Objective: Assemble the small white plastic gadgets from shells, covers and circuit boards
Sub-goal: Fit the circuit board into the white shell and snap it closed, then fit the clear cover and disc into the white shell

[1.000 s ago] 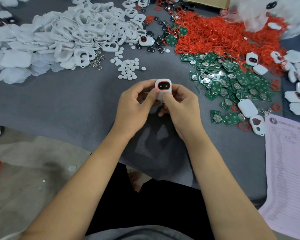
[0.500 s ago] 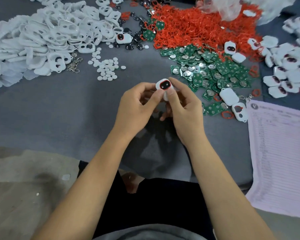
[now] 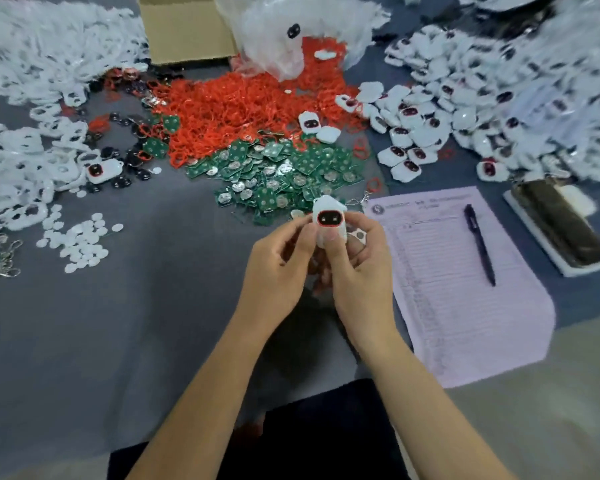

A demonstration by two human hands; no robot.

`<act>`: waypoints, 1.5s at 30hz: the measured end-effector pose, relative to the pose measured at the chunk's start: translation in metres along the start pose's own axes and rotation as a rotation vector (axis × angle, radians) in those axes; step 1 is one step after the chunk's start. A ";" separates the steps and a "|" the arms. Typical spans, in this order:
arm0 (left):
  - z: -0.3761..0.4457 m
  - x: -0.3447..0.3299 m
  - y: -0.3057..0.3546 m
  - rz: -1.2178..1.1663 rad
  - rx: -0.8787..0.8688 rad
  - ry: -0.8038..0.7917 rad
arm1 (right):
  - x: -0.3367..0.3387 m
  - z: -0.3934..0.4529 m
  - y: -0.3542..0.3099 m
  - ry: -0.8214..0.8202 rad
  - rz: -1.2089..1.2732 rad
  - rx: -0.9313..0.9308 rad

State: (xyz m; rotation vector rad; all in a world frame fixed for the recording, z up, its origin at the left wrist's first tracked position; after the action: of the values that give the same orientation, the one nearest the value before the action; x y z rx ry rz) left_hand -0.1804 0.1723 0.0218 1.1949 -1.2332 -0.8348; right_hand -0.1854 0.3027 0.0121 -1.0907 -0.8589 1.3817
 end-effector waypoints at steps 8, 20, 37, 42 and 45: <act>0.010 -0.024 -0.014 -0.101 0.121 -0.053 | 0.046 0.038 -0.015 -0.150 -0.127 -0.177; 0.005 0.008 -0.017 -0.025 0.058 0.169 | -0.022 0.023 0.008 -0.166 -0.411 0.195; -0.081 0.271 -0.089 0.646 0.315 0.902 | -0.251 -0.034 0.016 -0.820 -0.510 0.625; -0.099 0.303 -0.099 0.691 0.358 0.928 | -0.293 -0.049 0.016 -0.871 -0.531 0.735; -0.103 0.315 -0.103 0.670 0.372 0.952 | -0.314 -0.058 0.014 -0.871 -0.536 0.828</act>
State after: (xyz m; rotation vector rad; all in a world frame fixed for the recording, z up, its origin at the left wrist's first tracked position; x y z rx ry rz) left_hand -0.0076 -0.1285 0.0074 1.1284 -0.8725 0.4612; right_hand -0.1504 -0.0148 0.0238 0.4062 -0.9289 1.4995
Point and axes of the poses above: each hand's wrist, its own z-axis towards the middle knuckle, its own x-axis out of the back of the hand, y = z × x, the point moved 5 cm from there along z, towards the middle knuckle, and after that the axes turned 14 degrees about x, right-handed, at the moved point
